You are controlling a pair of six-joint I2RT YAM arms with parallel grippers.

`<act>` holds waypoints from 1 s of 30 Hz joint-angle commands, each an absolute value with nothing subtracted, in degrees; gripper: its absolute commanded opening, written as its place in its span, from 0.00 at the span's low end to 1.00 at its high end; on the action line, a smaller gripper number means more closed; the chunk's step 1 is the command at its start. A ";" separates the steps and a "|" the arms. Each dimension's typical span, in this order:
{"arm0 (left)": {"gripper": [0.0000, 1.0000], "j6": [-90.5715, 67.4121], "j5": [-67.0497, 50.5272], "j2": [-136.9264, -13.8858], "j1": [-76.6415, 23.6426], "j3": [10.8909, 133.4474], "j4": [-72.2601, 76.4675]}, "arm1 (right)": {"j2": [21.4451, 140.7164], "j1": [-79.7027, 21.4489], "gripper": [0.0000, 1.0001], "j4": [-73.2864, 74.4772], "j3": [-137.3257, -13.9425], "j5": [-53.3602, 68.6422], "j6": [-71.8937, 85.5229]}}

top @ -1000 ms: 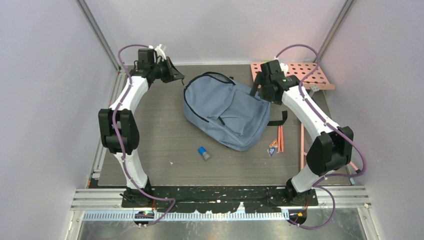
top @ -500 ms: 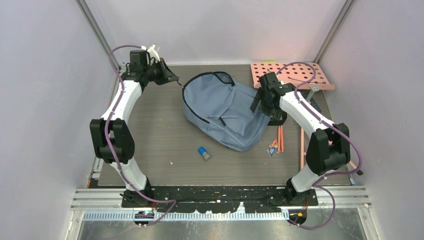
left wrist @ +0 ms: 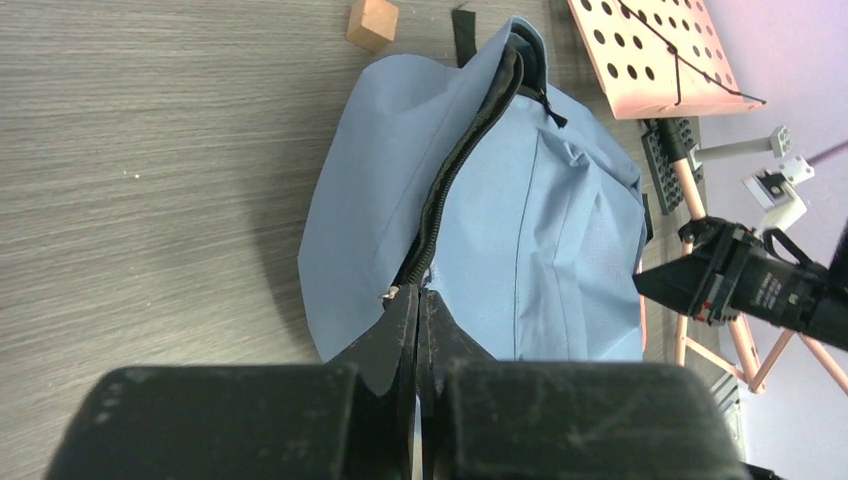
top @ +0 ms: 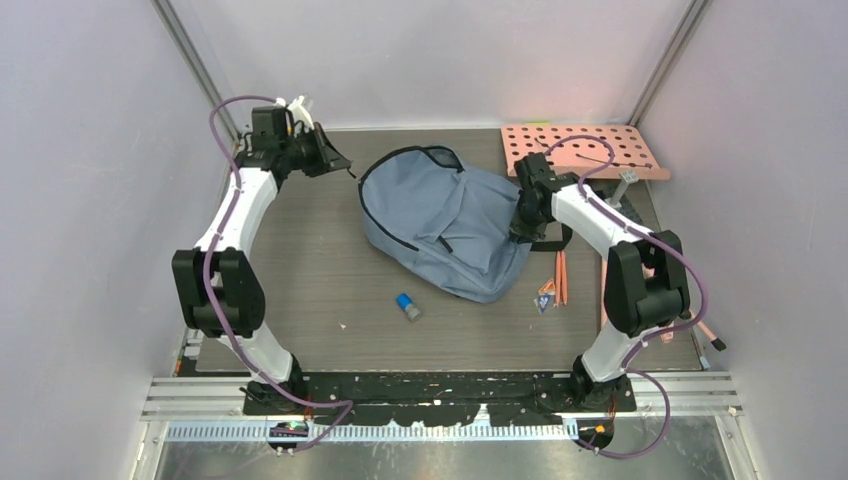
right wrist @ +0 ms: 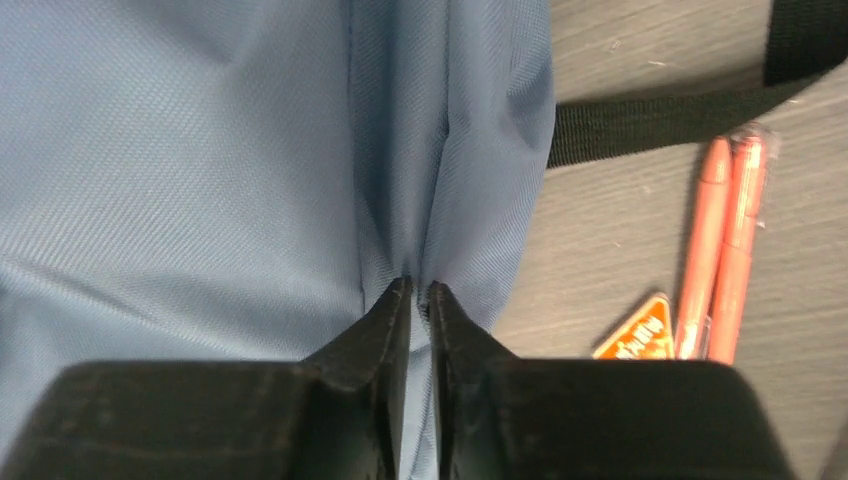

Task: Pack the student bag
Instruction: Adjust the student bag at the center of the board.

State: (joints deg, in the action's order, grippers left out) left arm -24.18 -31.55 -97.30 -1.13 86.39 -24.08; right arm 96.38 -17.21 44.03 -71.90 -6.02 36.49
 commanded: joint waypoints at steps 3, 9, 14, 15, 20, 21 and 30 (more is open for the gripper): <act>0.00 -19.25 -29.60 -88.30 1.64 85.47 -26.25 | 102.96 -17.43 0.02 35.84 -79.24 3.26 33.47; 0.00 -16.88 -26.63 -81.02 1.77 80.61 -30.32 | 112.11 -19.54 0.00 28.77 -90.45 6.64 31.69; 0.00 -17.05 -26.85 -76.54 1.80 76.49 -31.26 | 124.48 -22.28 0.01 30.13 -106.75 6.89 28.50; 0.00 -17.09 -27.34 -76.33 1.79 76.11 -31.29 | 125.92 -22.52 0.01 30.98 -111.79 6.93 28.00; 0.00 -17.92 -30.66 -78.39 1.45 76.74 -30.24 | 133.38 -23.51 0.09 34.10 -125.55 6.33 26.69; 0.00 -17.92 -30.87 -79.16 1.39 77.28 -30.24 | 133.58 -23.54 0.14 34.28 -126.06 6.15 26.53; 0.00 -21.68 -32.28 -88.02 -4.49 83.79 -29.90 | 116.60 -25.50 0.69 26.72 -110.04 7.40 19.10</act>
